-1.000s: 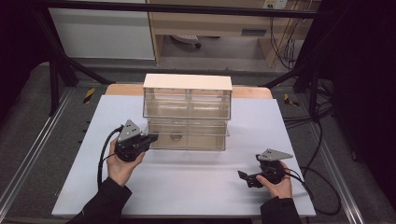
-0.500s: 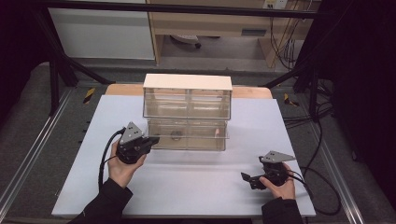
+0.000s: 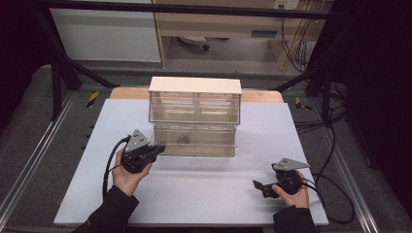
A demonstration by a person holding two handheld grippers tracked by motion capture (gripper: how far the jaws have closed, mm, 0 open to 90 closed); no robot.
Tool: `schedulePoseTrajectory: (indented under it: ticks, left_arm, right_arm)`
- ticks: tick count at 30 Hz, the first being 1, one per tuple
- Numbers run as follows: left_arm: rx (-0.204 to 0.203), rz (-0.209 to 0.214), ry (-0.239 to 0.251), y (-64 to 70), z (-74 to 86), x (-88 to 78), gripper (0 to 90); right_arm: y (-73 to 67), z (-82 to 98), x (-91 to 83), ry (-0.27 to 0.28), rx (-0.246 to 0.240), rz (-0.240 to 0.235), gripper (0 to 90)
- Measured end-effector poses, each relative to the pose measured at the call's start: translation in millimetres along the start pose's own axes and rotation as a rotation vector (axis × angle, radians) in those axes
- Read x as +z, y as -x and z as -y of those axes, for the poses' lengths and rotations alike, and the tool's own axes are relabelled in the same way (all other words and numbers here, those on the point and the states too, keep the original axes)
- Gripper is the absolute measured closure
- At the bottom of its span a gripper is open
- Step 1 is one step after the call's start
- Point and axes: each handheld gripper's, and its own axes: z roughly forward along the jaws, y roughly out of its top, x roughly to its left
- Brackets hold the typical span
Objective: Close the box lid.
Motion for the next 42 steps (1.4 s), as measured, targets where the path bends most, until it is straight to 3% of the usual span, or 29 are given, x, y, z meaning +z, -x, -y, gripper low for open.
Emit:
schedulePoseTrajectory:
  ticks: [42]
  left_arm:
    - [0.001, -0.002, -0.087, 1.1, 25.3, 9.5, 89.5]
  right_arm:
    - [2.6, 2.1, -1.2, -0.023, -0.002, 0.027, 0.9]
